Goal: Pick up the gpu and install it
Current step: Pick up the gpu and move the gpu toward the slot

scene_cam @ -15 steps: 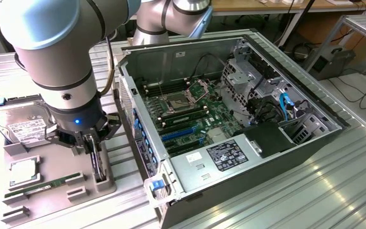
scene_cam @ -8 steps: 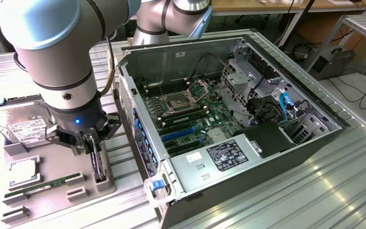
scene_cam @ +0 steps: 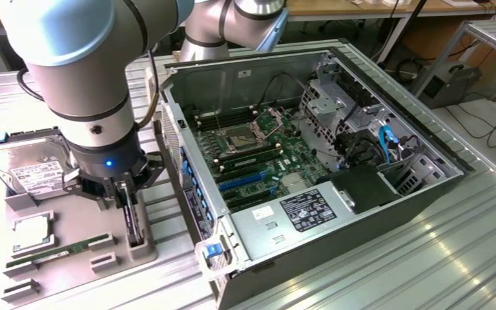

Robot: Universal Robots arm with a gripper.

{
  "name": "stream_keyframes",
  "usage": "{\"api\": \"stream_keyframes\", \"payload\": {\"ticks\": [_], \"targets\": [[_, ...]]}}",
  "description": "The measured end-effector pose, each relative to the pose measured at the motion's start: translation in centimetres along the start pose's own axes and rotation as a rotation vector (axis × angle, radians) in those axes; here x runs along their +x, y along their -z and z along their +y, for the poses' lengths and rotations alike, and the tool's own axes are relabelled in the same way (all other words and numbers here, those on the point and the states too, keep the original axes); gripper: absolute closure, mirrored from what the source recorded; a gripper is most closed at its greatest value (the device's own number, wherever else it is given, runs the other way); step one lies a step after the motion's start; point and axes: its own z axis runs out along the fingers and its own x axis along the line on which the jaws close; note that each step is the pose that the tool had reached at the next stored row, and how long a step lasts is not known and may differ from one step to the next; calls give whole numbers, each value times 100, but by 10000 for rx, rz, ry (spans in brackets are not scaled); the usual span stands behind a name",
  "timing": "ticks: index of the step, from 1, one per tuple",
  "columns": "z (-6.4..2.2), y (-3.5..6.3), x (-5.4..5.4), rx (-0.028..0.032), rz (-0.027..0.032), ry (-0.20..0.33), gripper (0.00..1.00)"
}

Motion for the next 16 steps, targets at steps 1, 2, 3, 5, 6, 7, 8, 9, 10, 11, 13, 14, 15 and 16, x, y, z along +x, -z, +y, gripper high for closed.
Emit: {"api": "stream_keyframes", "payload": {"ticks": [1,2,3,5,6,7,8,9,10,11,13,14,15,16], "targets": [[0,6,-5,1,13,28,74],[1,12,-8,0,17,42,74],[1,18,-12,-2,19,52,74],[2,41,-20,-6,24,73,74],[3,51,-22,-8,24,76,74],[4,71,-25,-11,25,82,74],[5,89,-28,-12,26,86,74],[6,112,-30,-14,26,91,74],[6,128,-32,-15,27,94,74],[7,151,-34,-16,28,98,74],[11,223,-39,-20,26,105,74],[12,254,-41,-19,28,107,74],[14,307,-45,-21,27,110,74],[17,368,-50,-23,27,113,74]]}}
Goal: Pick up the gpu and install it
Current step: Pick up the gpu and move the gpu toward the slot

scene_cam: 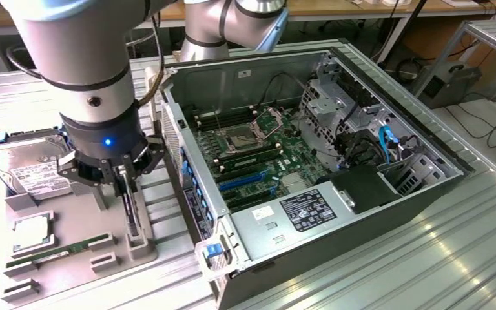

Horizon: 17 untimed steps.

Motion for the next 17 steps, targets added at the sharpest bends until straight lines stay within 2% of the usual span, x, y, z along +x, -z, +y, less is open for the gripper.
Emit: {"api": "stream_keyframes", "payload": {"ticks": [4,11,13,15,17], "targets": [[5,267,-26,-8,1,7,74],[-3,610,-71,-15,1,10,74],[-18,780,-100,-16,1,10,74],[-32,892,-125,-16,1,9,74],[-74,1086,-193,-17,1,11,74]]}}
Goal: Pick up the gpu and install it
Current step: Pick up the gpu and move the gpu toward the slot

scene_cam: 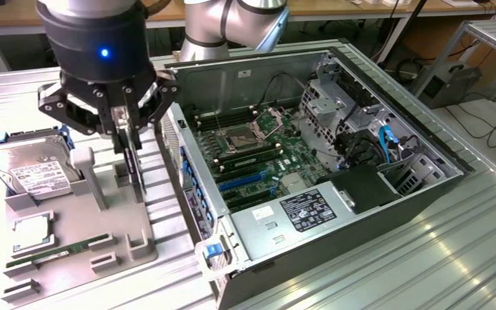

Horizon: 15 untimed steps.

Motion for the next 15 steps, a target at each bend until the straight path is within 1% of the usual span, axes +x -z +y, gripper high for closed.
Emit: {"api": "stream_keyframes", "payload": {"ticks": [5,7,9,10,14,15], "targets": [[-82,244,-135,-2,14,-1,74],[-117,354,-211,-3,32,-4,74],[-143,424,-288,-4,61,-3,74],[-153,444,-325,-3,87,-4,74],[-174,485,-498,-2,241,-12,74],[-174,486,-542,-1,269,-14,74]]}}
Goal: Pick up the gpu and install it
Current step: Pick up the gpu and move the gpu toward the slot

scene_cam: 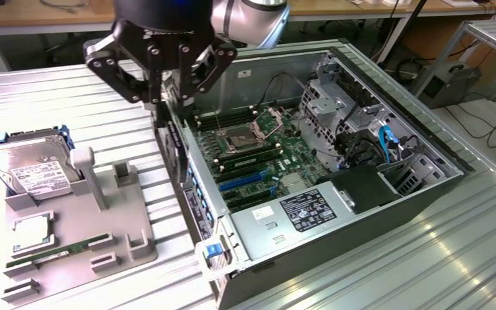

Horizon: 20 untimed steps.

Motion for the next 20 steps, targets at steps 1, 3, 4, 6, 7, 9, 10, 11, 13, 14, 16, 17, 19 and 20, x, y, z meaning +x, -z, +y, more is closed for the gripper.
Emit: {"api": "stream_keyframes", "payload": {"ticks": [1,3,4,6,7,9,10,11,13,14,16,17,19,20], "targets": [[0,1,-52,-1,22,-2,74],[1,3,-158,-8,48,-1,74],[1,4,-214,-9,59,-3,74],[2,6,-314,-10,78,-2,74],[3,6,-364,-12,85,-3,74],[3,3,-466,-12,100,-4,74],[4,-2,-513,-12,107,-3,74],[6,-11,-560,-12,115,-5,74],[20,-53,-684,-12,130,-5,74],[33,-78,-751,-9,136,-6,74],[64,-123,-864,-10,138,-6,74],[76,-140,-907,-10,140,-5,74],[111,-182,-1016,-9,144,-7,74],[126,-201,-1063,-9,146,-7,74]]}}
